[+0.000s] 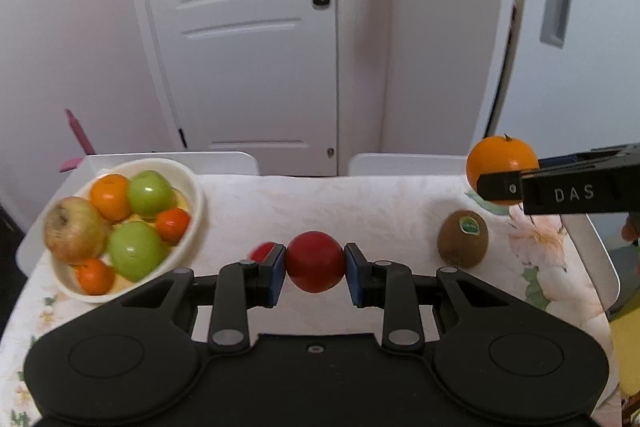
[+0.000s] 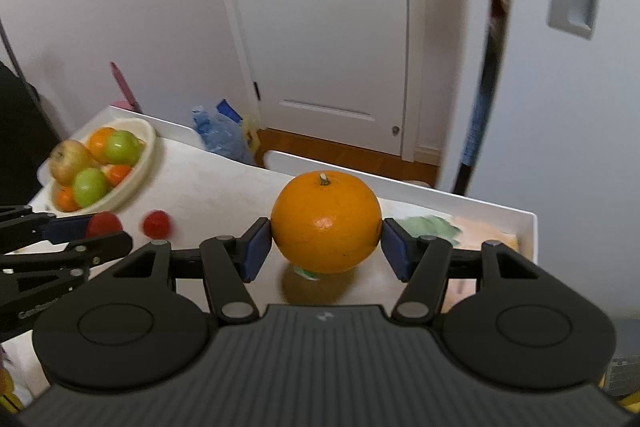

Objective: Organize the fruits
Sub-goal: 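Carry the tomato and large orange over the bowl with both tools, then lower the tomato and orange into the bowl and open both tools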

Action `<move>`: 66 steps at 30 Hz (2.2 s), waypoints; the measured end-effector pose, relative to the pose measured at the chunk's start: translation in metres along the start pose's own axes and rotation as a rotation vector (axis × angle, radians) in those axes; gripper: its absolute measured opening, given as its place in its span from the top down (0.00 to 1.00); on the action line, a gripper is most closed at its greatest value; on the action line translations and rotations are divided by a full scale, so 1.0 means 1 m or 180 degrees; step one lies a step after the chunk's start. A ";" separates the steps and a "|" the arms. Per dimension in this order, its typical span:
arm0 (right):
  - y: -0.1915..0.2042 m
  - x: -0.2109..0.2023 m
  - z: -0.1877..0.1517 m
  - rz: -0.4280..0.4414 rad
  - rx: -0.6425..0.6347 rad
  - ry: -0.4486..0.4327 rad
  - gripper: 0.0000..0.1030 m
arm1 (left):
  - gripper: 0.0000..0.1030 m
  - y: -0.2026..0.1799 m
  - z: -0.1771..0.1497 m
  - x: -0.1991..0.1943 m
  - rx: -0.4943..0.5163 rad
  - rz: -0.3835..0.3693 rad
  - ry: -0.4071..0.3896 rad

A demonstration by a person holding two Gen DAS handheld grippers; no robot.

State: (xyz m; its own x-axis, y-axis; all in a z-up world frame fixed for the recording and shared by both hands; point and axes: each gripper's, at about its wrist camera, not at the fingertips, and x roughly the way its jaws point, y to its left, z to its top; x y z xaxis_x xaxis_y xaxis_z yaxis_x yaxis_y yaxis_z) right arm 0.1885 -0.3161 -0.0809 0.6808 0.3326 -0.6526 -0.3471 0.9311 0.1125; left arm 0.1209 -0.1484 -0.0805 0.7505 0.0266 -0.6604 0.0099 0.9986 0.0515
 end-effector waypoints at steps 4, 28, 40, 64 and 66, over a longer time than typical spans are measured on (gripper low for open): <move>0.026 -0.007 0.010 0.0091 -0.0001 -0.0018 0.27 | 0.66 0.021 0.002 -0.012 -0.0040 0.0065 -0.0035; 0.171 0.040 0.064 0.0396 -0.0072 0.0022 0.27 | 0.66 0.171 0.035 0.003 0.0048 0.0268 0.0019; 0.188 0.083 0.073 0.0233 0.0081 0.0150 0.27 | 0.66 0.176 0.033 0.065 0.0503 0.0036 0.0207; 0.221 0.112 0.085 0.0415 -0.0101 0.0249 0.27 | 0.16 0.210 0.021 0.041 0.0313 0.0055 0.0108; 0.229 0.117 0.085 0.0476 -0.0158 0.0272 0.27 | 0.16 0.213 0.017 0.038 0.0292 0.0107 0.0136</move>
State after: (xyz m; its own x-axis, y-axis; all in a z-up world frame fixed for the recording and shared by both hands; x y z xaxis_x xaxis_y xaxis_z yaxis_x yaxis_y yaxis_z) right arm 0.2438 -0.0509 -0.0677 0.5626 0.4510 -0.6929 -0.4732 0.8629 0.1775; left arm 0.1632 0.0650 -0.0820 0.7226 0.0639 -0.6883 0.0471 0.9888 0.1413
